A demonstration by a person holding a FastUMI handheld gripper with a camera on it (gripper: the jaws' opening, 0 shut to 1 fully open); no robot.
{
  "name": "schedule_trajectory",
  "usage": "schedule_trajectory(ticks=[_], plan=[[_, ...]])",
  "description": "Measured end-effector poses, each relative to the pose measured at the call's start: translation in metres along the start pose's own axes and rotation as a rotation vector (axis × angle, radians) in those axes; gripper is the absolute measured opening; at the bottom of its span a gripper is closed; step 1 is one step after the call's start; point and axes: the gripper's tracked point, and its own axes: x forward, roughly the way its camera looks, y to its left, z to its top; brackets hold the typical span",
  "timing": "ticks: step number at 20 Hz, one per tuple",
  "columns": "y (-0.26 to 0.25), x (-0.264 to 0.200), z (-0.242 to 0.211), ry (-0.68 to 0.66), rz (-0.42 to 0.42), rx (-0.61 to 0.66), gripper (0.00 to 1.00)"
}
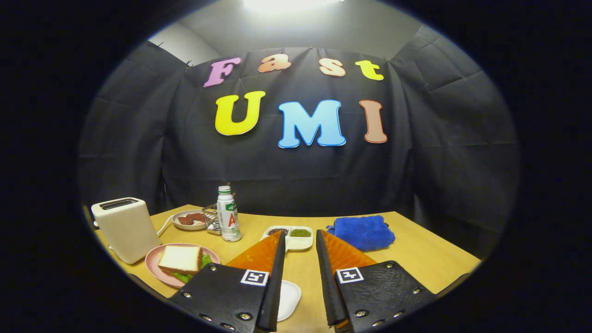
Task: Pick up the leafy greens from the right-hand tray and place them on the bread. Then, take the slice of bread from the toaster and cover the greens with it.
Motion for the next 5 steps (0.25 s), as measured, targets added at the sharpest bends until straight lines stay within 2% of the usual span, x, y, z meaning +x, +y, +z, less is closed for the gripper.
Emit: schedule_trajectory(ticks=[5], plan=[[-0.049,-0.007,-0.018,0.065,0.046,0.106,0.39]])
